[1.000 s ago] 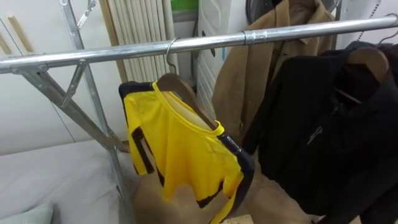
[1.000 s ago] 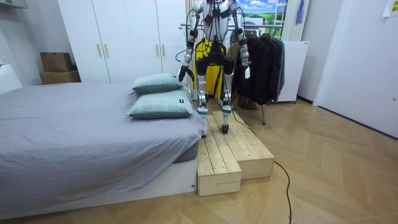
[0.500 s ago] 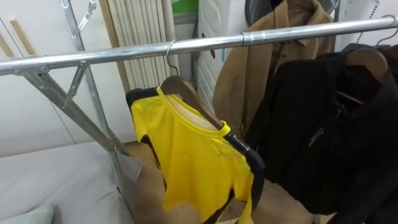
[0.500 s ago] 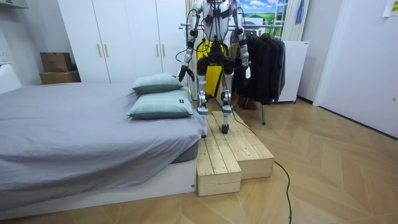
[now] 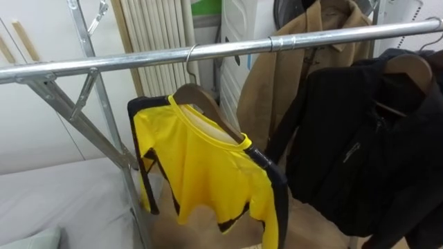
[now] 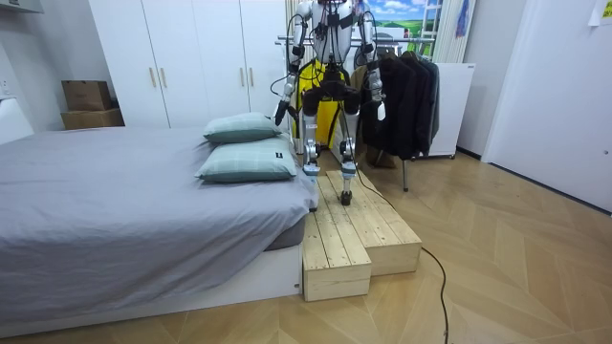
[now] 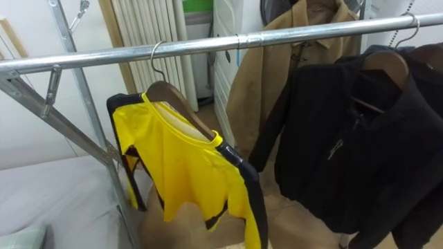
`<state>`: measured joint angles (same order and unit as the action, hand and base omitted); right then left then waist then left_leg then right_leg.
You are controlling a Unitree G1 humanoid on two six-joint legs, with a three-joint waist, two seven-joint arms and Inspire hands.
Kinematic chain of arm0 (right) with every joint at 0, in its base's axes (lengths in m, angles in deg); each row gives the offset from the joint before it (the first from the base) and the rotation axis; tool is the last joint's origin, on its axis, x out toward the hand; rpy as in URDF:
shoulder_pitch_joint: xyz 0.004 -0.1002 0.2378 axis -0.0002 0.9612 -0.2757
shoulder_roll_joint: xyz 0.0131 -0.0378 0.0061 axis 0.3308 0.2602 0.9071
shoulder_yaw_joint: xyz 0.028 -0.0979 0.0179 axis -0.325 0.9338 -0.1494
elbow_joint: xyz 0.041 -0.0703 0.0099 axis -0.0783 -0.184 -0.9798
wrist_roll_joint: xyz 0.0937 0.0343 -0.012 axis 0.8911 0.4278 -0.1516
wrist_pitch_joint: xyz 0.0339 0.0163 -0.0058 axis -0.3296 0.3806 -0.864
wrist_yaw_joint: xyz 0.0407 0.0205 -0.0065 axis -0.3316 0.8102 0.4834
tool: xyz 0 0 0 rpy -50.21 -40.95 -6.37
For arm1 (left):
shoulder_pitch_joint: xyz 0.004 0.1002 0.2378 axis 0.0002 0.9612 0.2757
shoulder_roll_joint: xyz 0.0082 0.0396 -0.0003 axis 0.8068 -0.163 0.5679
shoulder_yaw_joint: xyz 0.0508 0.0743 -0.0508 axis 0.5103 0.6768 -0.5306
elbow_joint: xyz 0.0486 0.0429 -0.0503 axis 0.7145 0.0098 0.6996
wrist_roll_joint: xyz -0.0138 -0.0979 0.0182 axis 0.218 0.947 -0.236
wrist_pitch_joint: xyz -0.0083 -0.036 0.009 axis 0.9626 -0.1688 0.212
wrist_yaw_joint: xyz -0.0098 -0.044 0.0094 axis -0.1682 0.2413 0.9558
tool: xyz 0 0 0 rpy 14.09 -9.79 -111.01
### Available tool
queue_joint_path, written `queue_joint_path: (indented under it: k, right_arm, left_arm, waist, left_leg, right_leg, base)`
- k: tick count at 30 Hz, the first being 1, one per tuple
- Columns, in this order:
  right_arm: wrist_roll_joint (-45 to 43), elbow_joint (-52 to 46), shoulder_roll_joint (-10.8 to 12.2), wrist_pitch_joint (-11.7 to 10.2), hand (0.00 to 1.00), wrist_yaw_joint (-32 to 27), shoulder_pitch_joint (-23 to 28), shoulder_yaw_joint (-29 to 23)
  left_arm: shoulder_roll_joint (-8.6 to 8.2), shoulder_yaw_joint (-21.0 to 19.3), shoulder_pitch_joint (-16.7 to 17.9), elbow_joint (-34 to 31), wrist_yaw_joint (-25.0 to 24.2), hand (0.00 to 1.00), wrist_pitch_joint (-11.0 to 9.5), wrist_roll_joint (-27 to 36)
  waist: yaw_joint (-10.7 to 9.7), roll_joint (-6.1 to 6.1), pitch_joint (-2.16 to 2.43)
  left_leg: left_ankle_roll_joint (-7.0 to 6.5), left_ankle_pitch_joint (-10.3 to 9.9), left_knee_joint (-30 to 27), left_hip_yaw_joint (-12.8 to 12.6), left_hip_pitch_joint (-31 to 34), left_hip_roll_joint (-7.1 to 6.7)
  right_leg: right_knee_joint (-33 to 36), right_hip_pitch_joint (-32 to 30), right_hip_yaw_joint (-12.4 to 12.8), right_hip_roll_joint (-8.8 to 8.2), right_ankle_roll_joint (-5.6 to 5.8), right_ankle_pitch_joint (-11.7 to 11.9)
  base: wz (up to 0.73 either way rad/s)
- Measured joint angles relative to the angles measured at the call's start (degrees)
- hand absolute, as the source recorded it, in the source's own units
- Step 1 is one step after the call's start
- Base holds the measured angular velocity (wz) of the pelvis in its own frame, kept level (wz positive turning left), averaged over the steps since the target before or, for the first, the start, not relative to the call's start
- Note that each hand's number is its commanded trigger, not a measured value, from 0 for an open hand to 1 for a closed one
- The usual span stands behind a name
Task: Hang clothes
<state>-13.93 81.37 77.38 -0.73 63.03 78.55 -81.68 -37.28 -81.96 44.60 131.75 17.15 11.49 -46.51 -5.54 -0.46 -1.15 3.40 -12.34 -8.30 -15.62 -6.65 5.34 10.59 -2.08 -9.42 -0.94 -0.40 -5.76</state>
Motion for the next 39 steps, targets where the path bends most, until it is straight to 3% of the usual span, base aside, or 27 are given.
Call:
queue_joint_path:
  k: [12, 15, 22, 25, 27, 28, 29, 30, 31, 32, 35, 39]
  right_arm:
    - [1.47, -0.24, 0.11, -0.88, 0.0, -1.19, 0.27, 1.31]
    - [1.31, -0.24, -0.48, -1.07, 0.0, -1.39, 0.04, 1.69]
    - [-4.26, -0.21, -3.36, -1.09, 0.0, -1.41, -2.17, 2.22]
    - [-7.03, -0.11, -4.21, -0.76, 0.0, -2.75, -2.94, 3.73]
    - [-8.04, 0.13, -3.4, -0.25, 0.0, -3.91, -3.74, 4.09]
    - [-8.47, 0.24, -2.73, -0.07, 0.0, -3.94, -4.5, 4.25]
    - [-9.64, 0.53, -3.13, -0.28, 0.0, -4.74, -4.93, 3.96]
    - [-10.12, 0.81, -3.22, -0.2, 0.0, -4.84, -4.93, 4.02]
    - [-10.5, 1.18, -3.54, 0.18, 0.0, -5.15, -5.02, 4.16]
    - [-10.46, 1.03, -3.58, 0.42, 0.0, -5.18, -5.06, 4.56]
    - [-11.16, -0.26, -3.28, 1.52, 0.0, -4.94, -5.41, 5.02]
    - [-11.76, -0.15, -2.12, 1.75, 0.0, -3.65, -7.48, 6.27]
  left_arm:
    - [-0.74, 0.15, 0.43, 0.01, 2.19, 0.0, -1.73, -0.04]
    - [-0.76, 1.39, 0.72, 0.29, 2.13, 0.0, -1.78, -0.04]
    - [-1.39, 5.24, 0.49, -0.04, 1.68, 0.0, -2.95, -2.09]
    - [-1.41, 5.91, -0.83, -0.75, 0.99, 0.0, -3.3, -2.68]
    - [-1.39, 6.07, -2.59, -1.71, 0.74, 0.0, -3.56, -2.58]
    - [-1.4, 6.17, -3.37, -3.66, 0.75, 0.0, -4.27, -2.56]
    - [-1.4, 6.3, -4.01, -4.9, 0.73, 0.0, -5.59, -2.54]
    - [-1.44, 6.52, -4.59, -5.2, 0.64, 0.0, -6.33, -2.43]
    - [-1.14, 7.83, -4.9, -5.42, 0.39, 0.0, -7.55, -2.35]
    - [-0.32, 9.83, -5.04, -5.76, -0.09, 0.0, -7.83, -2.57]
    - [0.43, 9.79, -4.45, -6.05, -1.7, 0.0, -8.41, -3.01]
    - [0.4, 9.12, -3.66, -5.28, -2.92, 0.0, -9.44, -3.74]
  waist:
    - [1.08, -0.01, -0.02]
    - [0.99, 0.74, 0.42]
    - [0.96, 3.05, 0.26]
    - [1.09, 3.81, 0.26]
    - [0.96, 4.01, 0.35]
    - [0.95, 4.05, 0.3]
    - [0.89, 3.24, -0.07]
    - [0.93, 3.17, -0.21]
    - [1.04, 3.12, -0.22]
    - [0.92, 2.97, -0.22]
    - [1.46, 2.89, -0.12]
    - [2.24, 2.27, 0.05]
  left_leg:
    - [0.1, -0.07, -0.17, 0.18, 0.38, 0.11]
    - [0.15, -0.1, -0.57, 0.48, 0.98, 0.3]
    - [0.89, 0.24, -4.69, 1.86, 6.35, 1.32]
    - [1.6, 1.11, -5.92, 1.31, 8.6, 2.21]
    - [1.5, 3.18, -5.73, -0.23, 10.53, 2.51]
    - [1.12, 5.81, -4.4, -2.53, 11.47, 2.32]
    - [0.19, 7.84, -3.47, -5.81, 12.16, 1.99]
    - [-0.57, 7.81, -4.35, -8.25, 12.33, 2.32]
    - [-2.36, 6.48, -7.51, -13.0, 12.2, 3.08]
    - [-3.42, 5.03, -10.39, -15.88, 11.68, 3.73]
    - [-3.05, 1.58, -14.63, -18.93, 9.71, 4.94]
    - [-1.35, -0.12, -11.27, -20.62, 4.86, 3.73]
  right_leg:
    - [-0.01, 0.19, -0.37, -0.06, 0.02, -0.05]
    - [0.12, -0.05, -0.92, -0.1, -0.11, -0.13]
    - [2.45, -3.3, -3.87, -0.43, -1.64, -1.4]
    - [2.16, -2.96, -8.59, -0.94, -2.59, -2.37]
    - [2.1, -2.63, -12.7, -1.61, -3.16, -2.75]
    - [1.94, -2.61, -16.06, -2.46, -3.47, -2.84]
    - [1.38, -2.67, -20.19, -4.11, -3.97, -3.33]
    - [1.18, -2.31, -22.11, -4.43, -4.1, -3.55]
    - [1.06, -1.05, -25.99, -4.97, -4.18, -4.24]
    - [1.12, 0.11, -29.49, -5.25, -4.39, -4.93]
    - [1.33, 1.59, -37.08, -5.23, -4.72, -6.14]
    - [2.34, 2.16, -42.88, -5.37, -4.72, -7.26]
  base:
    - [0.0]
    - [0.06]
    - [0.19]
    - [0.69]
    - [1.17]
    - [1.56]
    - [1.62]
    - [1.69]
    - [1.65]
    - [1.62]
    - [1.43]
    - [1.07]
